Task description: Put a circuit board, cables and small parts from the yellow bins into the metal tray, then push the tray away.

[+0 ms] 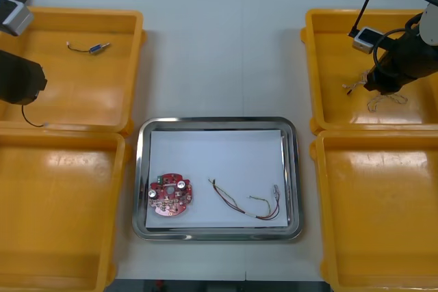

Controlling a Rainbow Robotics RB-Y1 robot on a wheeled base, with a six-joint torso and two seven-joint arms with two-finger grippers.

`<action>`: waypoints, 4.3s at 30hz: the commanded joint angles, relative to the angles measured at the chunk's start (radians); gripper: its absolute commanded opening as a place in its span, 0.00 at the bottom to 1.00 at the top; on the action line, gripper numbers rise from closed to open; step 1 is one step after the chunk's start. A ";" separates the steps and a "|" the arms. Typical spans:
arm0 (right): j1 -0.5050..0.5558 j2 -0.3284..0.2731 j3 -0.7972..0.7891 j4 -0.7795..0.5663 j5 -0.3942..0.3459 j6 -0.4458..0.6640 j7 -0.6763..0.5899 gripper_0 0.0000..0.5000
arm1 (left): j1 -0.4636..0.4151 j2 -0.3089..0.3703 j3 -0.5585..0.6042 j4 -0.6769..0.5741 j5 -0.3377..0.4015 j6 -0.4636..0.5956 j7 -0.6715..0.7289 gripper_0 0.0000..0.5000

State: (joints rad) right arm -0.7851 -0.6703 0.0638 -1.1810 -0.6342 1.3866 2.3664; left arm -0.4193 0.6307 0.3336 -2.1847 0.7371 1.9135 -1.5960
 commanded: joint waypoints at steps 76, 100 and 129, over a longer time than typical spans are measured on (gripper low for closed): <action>-0.120 -0.014 0.056 0.316 -0.114 -0.170 -0.003 0.85 | -0.138 -0.048 -0.754 0.036 -0.251 0.006 0.880 0.00; -0.148 -0.017 -0.009 0.253 -0.088 -0.031 -0.003 0.00 | -0.165 -0.019 -0.884 0.177 -0.185 -0.312 0.834 0.00; -0.148 -0.025 -0.225 -0.112 -0.008 0.451 -0.087 0.00 | -0.165 -0.025 -0.970 0.307 -0.254 -0.472 0.809 0.00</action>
State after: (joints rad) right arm -0.8921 -0.6893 -0.1075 -1.2287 -0.6553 1.7997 2.3263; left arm -0.5492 0.6007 -0.6181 -1.8725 0.4960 1.4561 -0.7718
